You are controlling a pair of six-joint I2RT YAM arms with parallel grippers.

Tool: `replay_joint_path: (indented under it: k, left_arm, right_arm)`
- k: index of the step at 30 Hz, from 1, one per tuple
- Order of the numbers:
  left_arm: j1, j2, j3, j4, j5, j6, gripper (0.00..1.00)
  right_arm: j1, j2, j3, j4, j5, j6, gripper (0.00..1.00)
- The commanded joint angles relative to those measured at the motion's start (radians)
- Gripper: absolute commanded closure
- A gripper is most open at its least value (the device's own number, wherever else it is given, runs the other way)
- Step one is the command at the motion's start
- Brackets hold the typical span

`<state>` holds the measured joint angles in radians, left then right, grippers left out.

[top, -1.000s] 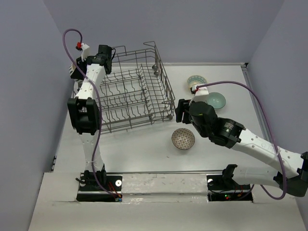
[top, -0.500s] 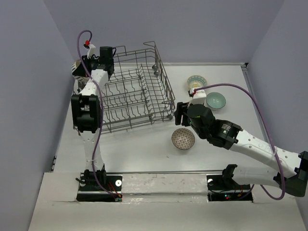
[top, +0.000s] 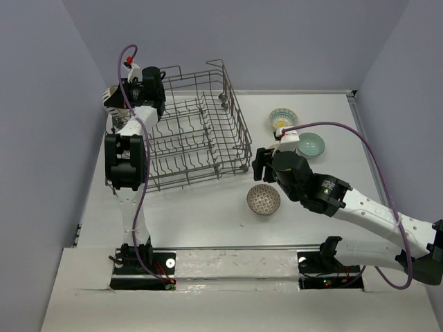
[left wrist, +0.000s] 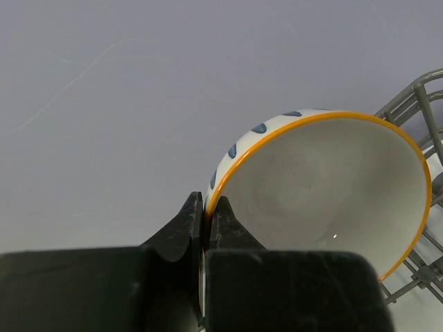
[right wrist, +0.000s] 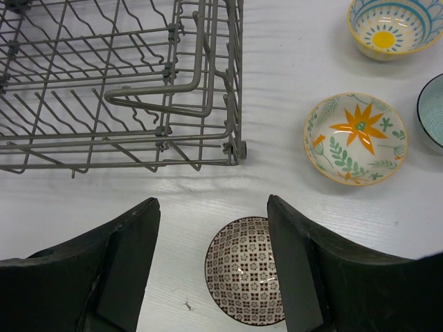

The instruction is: Load the bowls into the dish rack

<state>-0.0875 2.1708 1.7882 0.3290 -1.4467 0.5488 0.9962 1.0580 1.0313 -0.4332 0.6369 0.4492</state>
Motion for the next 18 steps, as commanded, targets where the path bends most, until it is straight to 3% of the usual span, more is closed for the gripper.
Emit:
replay_joint_path:
  k: [1, 18]
  left_arm:
    - [0.006, -0.008, -0.004, 0.117, -0.150, 0.049, 1.00]
    - [0.003, 0.041, -0.081, 0.122, -0.149, 0.053, 1.00]
  right_arm:
    - [-0.001, -0.026, -0.005, 0.054, 0.032, 0.006, 0.31]
    - [-0.001, -0.013, -0.005, 0.054, 0.038, 0.005, 0.30]
